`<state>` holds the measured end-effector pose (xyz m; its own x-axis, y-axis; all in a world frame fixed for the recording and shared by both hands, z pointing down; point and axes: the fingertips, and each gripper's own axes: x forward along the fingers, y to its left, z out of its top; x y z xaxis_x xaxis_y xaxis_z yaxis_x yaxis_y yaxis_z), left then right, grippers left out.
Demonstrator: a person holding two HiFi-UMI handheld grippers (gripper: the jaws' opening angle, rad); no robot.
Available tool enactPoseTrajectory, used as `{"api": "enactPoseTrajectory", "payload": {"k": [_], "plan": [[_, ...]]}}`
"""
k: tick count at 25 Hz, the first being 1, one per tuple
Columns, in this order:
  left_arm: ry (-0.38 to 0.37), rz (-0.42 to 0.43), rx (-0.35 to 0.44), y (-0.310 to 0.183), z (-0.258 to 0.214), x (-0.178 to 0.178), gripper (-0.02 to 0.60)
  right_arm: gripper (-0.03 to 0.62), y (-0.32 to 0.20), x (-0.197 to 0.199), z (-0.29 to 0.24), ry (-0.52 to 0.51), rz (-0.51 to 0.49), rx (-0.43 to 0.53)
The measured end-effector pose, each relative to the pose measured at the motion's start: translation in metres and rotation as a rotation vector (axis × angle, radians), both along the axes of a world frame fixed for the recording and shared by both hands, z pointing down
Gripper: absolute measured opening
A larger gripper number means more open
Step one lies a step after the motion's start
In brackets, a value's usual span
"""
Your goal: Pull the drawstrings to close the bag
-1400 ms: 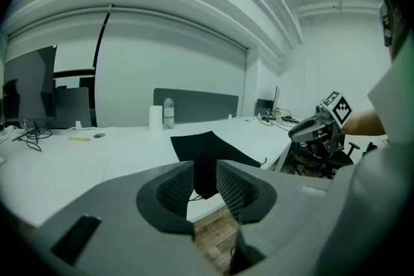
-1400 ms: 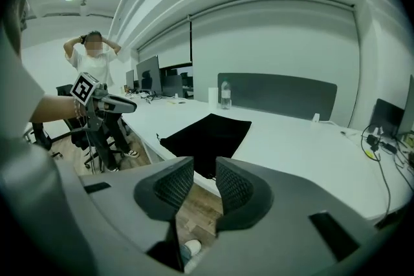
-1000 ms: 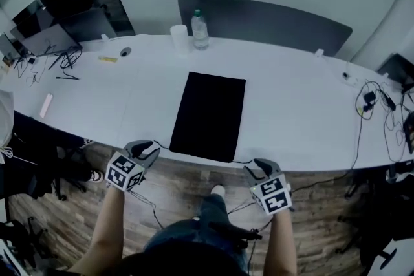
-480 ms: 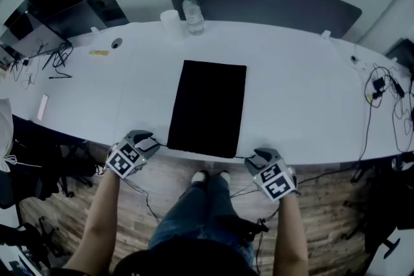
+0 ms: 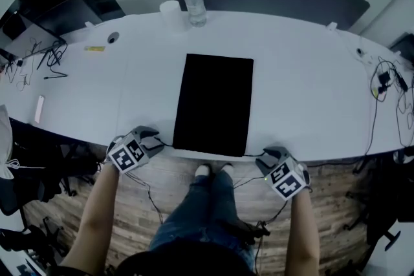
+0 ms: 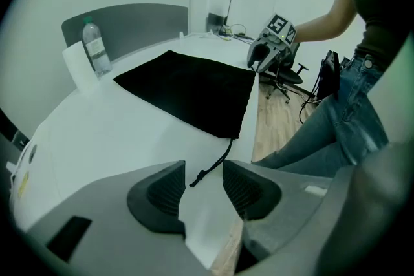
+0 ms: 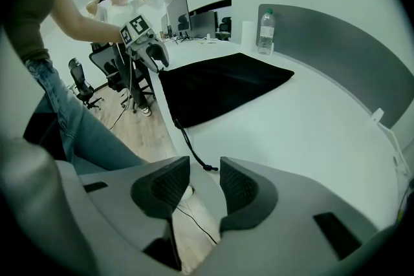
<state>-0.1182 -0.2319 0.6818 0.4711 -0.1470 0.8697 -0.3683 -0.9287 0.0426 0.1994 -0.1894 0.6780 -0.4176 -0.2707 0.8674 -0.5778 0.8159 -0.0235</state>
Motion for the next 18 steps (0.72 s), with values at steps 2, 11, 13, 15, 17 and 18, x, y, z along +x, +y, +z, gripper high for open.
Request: {"api": "enactPoseTrajectory", "payload": {"k": [2,11,13,15,17,18], "plan": [[0.016,0.010,-0.006,0.000,0.000,0.000,0.167,0.135,0.002,-0.002,-0.001,0.011,-0.004,0.007],[0.049,-0.055,-0.013,0.004,0.000,0.000,0.026,0.014,0.008,-0.008,0.000,-0.024,0.132,0.097],[0.063,-0.092,-0.013,0.003,0.000,0.000,0.020,0.009,0.009,-0.008,-0.001,-0.008,0.149,0.104],[0.069,-0.108,-0.015,0.003,0.000,0.001,0.018,0.008,0.012,-0.008,-0.003,0.011,0.152,0.107],[0.064,-0.108,-0.006,0.003,-0.001,0.001,0.017,0.008,0.014,-0.008,-0.007,0.009,0.158,0.118],[0.063,-0.108,0.000,0.004,-0.001,0.001,0.017,0.008,0.014,-0.008,-0.011,0.003,0.166,0.126]]}}
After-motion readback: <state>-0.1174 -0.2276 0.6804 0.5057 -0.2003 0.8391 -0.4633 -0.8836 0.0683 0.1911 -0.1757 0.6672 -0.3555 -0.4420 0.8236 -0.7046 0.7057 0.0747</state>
